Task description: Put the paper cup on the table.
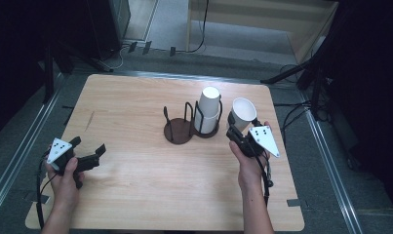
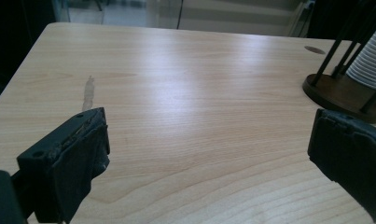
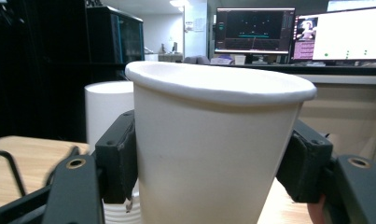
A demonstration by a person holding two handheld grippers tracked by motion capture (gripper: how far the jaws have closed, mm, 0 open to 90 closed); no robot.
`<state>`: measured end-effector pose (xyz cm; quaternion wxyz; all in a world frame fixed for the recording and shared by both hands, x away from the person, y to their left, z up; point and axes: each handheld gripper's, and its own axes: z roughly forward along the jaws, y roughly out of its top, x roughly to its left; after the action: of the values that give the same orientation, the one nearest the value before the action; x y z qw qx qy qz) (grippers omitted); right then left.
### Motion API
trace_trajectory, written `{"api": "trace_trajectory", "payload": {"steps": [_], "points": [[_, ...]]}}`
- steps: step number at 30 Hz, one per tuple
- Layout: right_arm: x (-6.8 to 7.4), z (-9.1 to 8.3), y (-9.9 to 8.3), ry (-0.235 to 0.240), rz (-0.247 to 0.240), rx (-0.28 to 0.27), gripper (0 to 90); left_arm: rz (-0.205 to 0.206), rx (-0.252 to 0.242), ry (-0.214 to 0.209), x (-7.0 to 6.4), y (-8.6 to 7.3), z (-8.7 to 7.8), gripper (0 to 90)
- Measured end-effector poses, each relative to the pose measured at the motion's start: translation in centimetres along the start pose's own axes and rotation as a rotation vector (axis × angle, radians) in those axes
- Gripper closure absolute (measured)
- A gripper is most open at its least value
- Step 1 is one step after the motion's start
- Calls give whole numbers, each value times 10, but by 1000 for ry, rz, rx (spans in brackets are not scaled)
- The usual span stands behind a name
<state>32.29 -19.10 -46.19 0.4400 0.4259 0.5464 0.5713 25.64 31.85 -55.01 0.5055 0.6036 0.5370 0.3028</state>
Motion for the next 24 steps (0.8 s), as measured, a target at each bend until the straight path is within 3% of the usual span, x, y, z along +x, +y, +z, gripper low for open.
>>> {"api": "trace_trajectory", "payload": {"steps": [12,16,24], "points": [[-23,14,-19,-25,-2,27,320,19,-4,-23,-3,-1,0,0],[-32,19,-26,-34,26,33,320,38,-10,-12,-5,-2,-1,0],[-47,26,-44,-75,17,80,318,4,-31,-3,-2,-2,-3,0]]}}
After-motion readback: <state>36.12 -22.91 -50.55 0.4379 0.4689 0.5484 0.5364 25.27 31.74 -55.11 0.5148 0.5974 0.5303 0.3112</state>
